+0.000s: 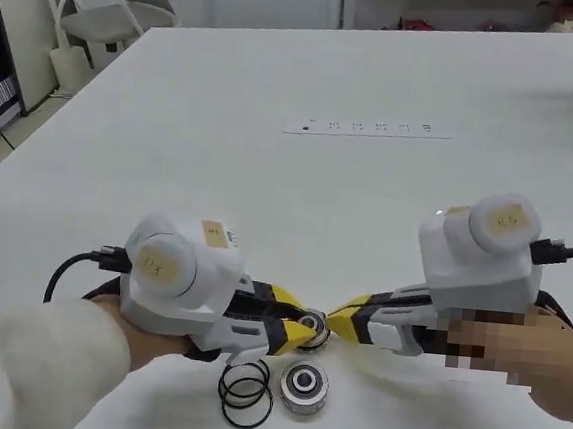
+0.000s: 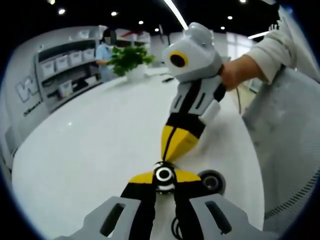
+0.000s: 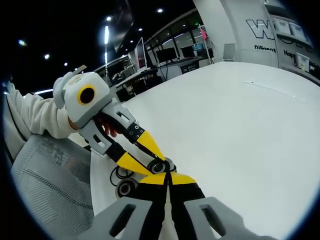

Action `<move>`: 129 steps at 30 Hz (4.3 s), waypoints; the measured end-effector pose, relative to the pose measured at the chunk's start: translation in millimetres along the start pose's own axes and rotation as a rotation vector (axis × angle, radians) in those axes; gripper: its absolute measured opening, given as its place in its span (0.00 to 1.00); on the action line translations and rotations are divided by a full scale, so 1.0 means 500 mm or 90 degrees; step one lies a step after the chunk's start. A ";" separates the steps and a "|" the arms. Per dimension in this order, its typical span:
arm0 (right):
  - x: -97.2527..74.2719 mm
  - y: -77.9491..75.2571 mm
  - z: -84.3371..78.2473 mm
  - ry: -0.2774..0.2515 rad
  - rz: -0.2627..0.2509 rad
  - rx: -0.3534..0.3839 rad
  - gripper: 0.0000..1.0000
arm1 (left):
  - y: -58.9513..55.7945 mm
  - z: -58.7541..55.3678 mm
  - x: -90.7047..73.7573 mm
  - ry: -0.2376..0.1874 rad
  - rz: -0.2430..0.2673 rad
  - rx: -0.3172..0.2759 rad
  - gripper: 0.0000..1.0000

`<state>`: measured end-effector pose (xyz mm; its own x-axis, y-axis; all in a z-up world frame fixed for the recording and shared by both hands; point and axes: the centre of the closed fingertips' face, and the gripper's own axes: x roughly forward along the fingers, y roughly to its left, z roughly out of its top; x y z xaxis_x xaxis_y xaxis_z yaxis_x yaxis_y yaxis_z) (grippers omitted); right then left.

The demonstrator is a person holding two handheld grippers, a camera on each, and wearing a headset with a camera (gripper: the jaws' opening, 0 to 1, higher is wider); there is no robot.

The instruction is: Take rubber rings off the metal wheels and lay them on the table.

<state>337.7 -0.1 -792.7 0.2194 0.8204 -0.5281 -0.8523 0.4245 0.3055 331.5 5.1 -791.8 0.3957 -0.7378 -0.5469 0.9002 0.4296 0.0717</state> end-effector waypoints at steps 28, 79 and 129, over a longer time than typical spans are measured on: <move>0.001 0.014 0.009 -0.009 0.020 0.007 0.00 | 0.000 0.001 0.002 -0.003 0.004 -0.005 0.14; -0.014 0.036 0.052 -0.060 0.052 0.031 0.00 | 0.037 0.043 -0.155 -0.053 0.048 -0.026 0.45; 0.045 0.212 0.019 0.013 0.192 -0.020 0.00 | -0.038 -0.030 -0.235 -0.048 0.072 -0.097 0.70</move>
<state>256.7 67.1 -765.0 -0.0553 0.8993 -0.4338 -0.8920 0.1507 0.4261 265.3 91.6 -741.5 0.5104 -0.7148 -0.4780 0.8134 0.5817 -0.0014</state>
